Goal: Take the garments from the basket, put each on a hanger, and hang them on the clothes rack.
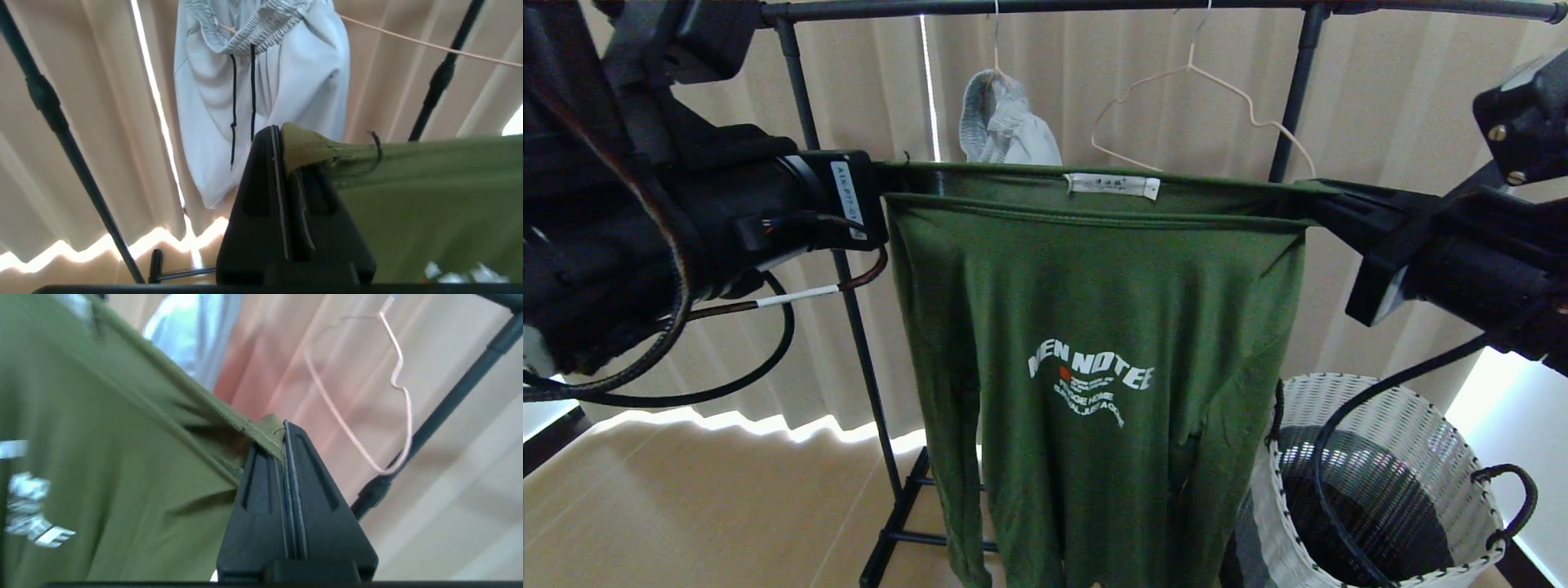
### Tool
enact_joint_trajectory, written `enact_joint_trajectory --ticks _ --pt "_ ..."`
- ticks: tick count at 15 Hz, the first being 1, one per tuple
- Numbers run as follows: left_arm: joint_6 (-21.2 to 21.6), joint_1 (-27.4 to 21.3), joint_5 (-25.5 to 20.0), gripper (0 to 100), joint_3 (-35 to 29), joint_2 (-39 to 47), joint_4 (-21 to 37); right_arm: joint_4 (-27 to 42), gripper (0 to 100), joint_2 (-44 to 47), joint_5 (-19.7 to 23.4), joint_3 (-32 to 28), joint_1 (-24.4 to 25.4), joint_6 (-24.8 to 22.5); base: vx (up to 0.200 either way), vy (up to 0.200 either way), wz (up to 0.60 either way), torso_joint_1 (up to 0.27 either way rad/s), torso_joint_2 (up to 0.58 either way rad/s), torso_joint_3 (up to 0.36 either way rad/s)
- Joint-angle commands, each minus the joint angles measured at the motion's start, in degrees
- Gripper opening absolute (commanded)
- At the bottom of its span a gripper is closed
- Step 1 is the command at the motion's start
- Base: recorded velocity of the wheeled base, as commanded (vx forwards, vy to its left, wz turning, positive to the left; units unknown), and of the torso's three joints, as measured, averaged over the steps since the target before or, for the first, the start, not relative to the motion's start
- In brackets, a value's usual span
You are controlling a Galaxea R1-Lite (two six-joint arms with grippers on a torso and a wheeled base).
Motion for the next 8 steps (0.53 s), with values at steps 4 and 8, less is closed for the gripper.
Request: enact_joint_trajectory --ticks 4,8 --pt "0.7 -1.4 -7.0 0 11.2 -10.9 0.0 -2.8 0 11.5 0.0 -10.1 -0.8 0.0 0.0 0.0 0.0 0.0 0.0 0.0" --pt "3.8 -2.0 -18.5 0 18.0 -17.6 -0.2 -5.0 0 14.5 0.0 -11.7 -0.8 1.0 0.0 0.0 0.0 0.0 0.0 0.0"
